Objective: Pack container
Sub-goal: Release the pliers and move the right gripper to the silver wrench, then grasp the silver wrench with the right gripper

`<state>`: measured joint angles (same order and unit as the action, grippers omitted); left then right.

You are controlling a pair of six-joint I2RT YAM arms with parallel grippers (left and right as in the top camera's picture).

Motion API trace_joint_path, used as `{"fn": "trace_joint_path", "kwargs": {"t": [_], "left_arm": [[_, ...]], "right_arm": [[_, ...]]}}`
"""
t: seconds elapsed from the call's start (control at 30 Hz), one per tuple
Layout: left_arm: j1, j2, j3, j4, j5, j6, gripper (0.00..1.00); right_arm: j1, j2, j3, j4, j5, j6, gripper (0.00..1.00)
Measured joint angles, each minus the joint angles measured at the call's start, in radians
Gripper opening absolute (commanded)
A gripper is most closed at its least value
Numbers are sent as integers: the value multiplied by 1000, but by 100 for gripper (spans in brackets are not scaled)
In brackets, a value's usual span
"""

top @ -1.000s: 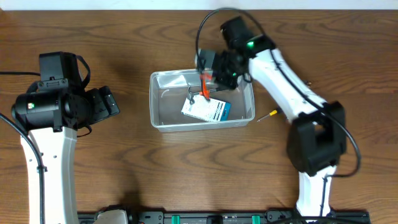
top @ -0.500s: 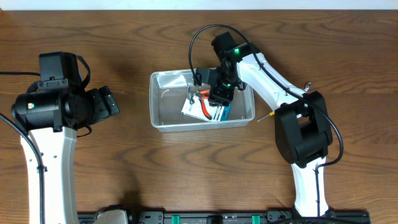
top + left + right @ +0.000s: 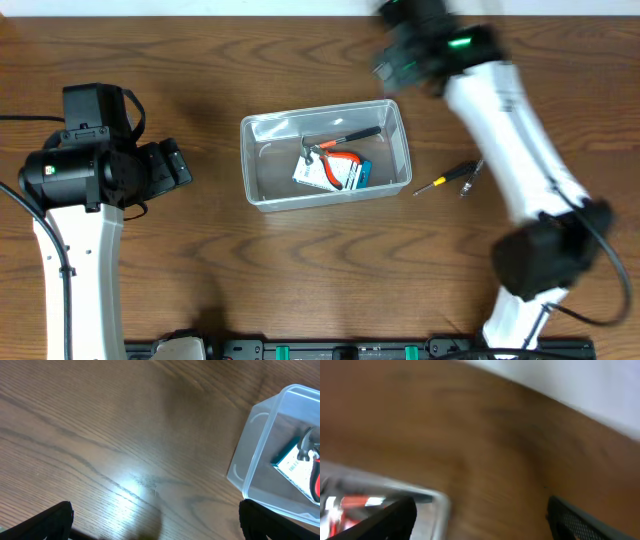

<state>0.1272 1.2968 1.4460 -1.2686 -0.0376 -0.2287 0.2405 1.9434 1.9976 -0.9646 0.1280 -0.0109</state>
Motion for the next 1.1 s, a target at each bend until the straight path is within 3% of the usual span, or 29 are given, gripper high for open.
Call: {"fn": "trace_joint_path", "kwargs": {"t": [0.1, 0.33, 0.67, 1.1], "left_arm": [[0, 0, 0, 0, 0, 0, 98], [0, 0, 0, 0, 0, 0, 98], [0, 0, 0, 0, 0, 0, 98], [0, 0, 0, -7, 0, 0, 98]], "right_arm": [[-151, -10, 2, -82, 8, 214, 99], [-306, 61, -146, -148, -17, 449, 99], [-349, 79, -494, 63, -74, 508, 99], [-349, 79, -666, 193, -77, 553, 95]]}}
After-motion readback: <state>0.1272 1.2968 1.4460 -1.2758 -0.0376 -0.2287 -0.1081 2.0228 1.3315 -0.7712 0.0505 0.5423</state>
